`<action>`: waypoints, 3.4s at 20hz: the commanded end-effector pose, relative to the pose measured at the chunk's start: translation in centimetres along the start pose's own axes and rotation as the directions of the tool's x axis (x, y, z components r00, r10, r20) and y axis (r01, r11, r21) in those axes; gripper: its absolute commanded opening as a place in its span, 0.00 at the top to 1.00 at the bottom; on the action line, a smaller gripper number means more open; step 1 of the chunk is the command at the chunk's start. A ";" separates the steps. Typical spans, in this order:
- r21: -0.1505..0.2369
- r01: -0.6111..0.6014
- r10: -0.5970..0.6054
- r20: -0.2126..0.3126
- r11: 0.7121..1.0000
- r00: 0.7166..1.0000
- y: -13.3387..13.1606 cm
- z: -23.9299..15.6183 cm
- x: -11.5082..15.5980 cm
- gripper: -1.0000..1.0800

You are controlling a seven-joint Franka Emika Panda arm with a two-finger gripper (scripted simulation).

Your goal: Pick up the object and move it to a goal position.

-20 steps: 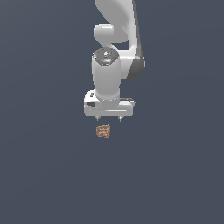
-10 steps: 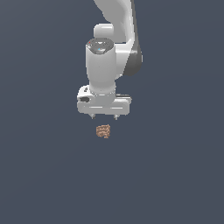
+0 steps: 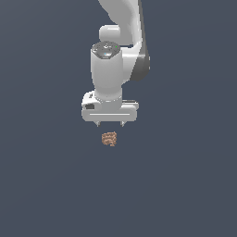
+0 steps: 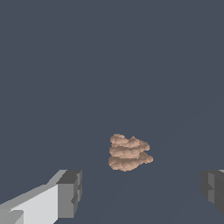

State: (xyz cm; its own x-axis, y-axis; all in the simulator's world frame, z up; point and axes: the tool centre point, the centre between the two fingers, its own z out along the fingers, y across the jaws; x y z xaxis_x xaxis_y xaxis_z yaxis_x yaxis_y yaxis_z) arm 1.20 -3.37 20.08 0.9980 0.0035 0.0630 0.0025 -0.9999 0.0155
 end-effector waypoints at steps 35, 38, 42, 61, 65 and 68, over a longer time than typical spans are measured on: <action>0.031 0.774 -0.775 0.030 0.632 0.632 1.2 5.9 -1.7 0.04; 0.037 0.822 -0.823 0.028 0.568 0.567 1.2 6.4 -1.9 0.04; 0.044 0.879 -0.880 0.023 0.476 0.475 1.3 7.1 -2.1 0.04; 0.063 0.994 -0.996 -0.008 0.091 0.092 1.4 9.4 -3.0 0.04; 0.064 0.996 -0.998 -0.011 0.064 0.065 1.4 9.6 -3.1 0.04; 0.064 0.996 -0.998 -0.012 0.058 0.059 1.4 9.6 -3.1 0.04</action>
State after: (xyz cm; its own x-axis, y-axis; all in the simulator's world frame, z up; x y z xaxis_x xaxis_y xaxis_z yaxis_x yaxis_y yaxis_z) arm -1.27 -4.96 10.34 0.0599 0.9982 -0.0002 0.9982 -0.0599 -0.0001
